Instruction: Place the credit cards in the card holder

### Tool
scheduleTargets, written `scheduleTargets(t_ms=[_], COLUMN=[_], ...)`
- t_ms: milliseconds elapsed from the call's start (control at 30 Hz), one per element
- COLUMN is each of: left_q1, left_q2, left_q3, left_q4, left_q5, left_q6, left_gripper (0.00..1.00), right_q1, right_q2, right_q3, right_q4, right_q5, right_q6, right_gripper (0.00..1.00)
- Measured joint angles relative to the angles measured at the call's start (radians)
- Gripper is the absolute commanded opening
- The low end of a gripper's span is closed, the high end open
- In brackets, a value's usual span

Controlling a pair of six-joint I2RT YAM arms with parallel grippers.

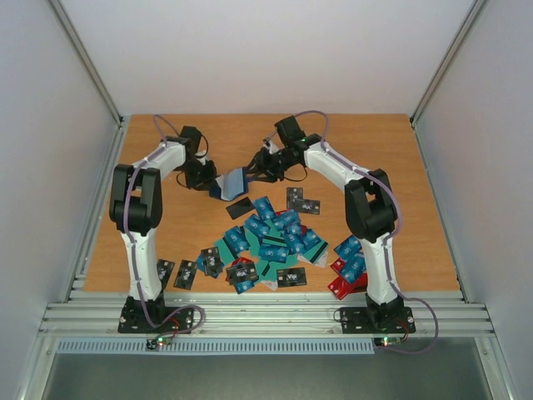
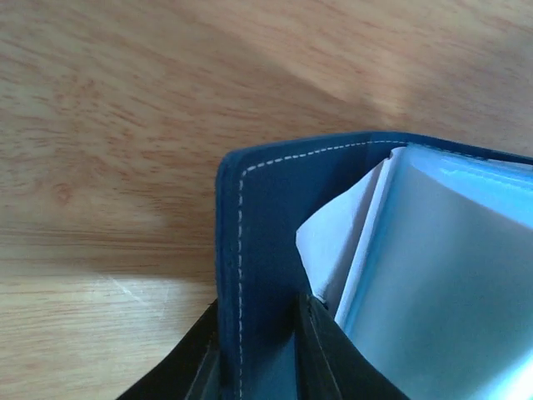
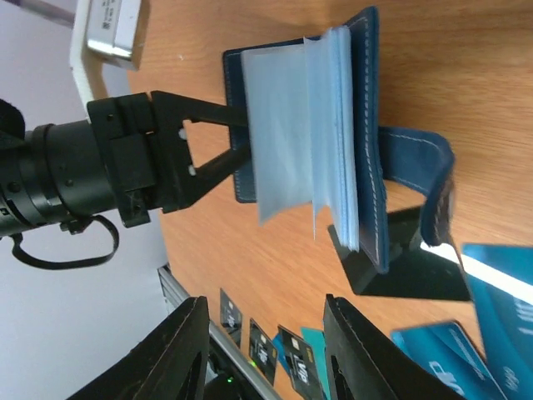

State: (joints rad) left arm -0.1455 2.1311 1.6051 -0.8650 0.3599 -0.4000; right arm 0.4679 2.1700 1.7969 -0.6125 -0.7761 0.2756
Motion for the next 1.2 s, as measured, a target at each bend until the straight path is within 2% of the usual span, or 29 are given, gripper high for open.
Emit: scheduleTargets(t_ms=[233,367,700,933,1200], left_q1=[0.014,0.015,0.015,0.014,0.011], left_q2=[0.0,0.0,-0.023,-0.129,-0.273], left_q3=[-0.047,-0.048,-0.047,-0.03,-0.029], left_q4=[0.046,0.055,0.042,-0.018,-0.04], left_q5=[0.044,0.057,0.047,-0.021,-0.066], left_q6=[-0.027,-0.037,-0.037,-0.036,-0.029], left_gripper=[0.22,0.22,0.26,0.34,0.34], right_q1=[0.027,0.03,0.048,0.048,0.048], right_q2=[0.113,0.169,0.179,0.177,0.094], right_q3=[0.107,0.161,0.259,0.264,0.174], right_q4=[0.026,0.034,-0.028,-0.129,-0.167], right_q5=[-0.006,-0.026,-0.019,0.052,0.112], right_q6=[0.037,0.042,-0.012,-0.096,-0.16], right_gripper=[0.39,0.35,0.33,0.32,0.31])
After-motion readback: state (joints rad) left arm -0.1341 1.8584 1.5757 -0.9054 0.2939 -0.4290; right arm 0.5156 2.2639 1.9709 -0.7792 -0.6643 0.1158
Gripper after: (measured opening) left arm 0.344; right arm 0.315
